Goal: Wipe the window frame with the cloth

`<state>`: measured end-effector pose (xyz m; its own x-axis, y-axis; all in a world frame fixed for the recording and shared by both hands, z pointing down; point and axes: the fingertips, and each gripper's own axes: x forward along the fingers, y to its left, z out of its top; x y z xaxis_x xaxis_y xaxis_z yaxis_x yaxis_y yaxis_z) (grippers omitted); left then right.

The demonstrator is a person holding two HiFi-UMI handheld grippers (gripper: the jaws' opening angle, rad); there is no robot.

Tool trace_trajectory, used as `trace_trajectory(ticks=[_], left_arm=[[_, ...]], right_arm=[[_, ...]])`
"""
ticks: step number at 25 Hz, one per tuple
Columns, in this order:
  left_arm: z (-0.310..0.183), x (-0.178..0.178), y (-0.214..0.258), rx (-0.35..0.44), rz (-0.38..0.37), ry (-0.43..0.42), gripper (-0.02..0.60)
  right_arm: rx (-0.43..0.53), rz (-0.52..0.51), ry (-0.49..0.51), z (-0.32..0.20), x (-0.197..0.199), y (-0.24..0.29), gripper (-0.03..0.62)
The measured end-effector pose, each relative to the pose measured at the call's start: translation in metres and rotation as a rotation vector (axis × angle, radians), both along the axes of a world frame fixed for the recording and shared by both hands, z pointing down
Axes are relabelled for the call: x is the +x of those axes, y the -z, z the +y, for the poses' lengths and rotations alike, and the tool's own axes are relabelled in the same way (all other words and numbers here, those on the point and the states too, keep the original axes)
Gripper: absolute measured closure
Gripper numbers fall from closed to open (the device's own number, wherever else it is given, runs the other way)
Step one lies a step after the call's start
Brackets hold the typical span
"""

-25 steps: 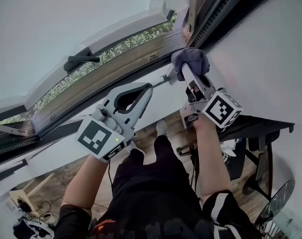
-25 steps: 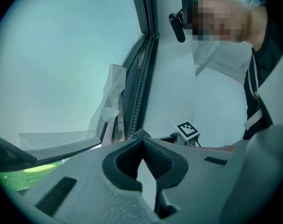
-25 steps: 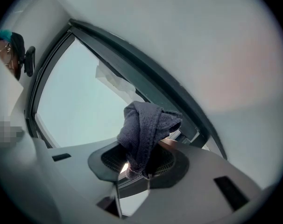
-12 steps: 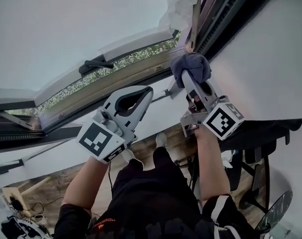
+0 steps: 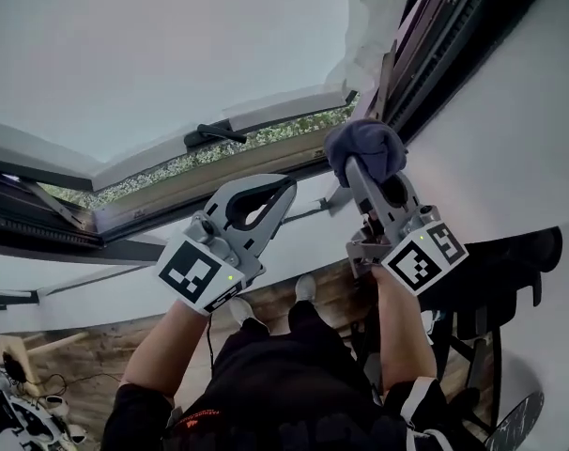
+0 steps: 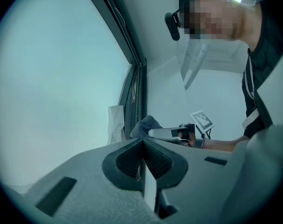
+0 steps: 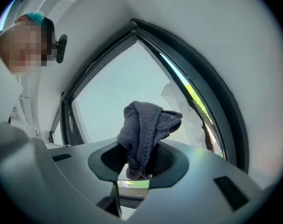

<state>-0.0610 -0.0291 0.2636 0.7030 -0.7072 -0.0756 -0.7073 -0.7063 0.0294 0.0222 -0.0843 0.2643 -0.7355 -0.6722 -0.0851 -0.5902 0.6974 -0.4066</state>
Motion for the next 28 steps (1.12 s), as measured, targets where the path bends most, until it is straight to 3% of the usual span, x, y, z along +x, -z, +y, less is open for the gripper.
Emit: trace_trajectory(ticks=[8,22,28], left_arm=[[0.029,-0.048,0.017,0.052,-0.005,0.092,0.561],[0.083,-0.149,0.014,0.043,0.037,0.288,0.561],[0.091,-0.175,0.007,0.03,0.051,0.346,0.561]], right_arm=[[0.208,0.158,0.133,0.052,-0.065,0.039,0.48],[0.274,0.164,0.351,0.105,-0.158,0.047,0.48],[0.289,0.182,0.414,0.112,-0.188,0.041,0.48]])
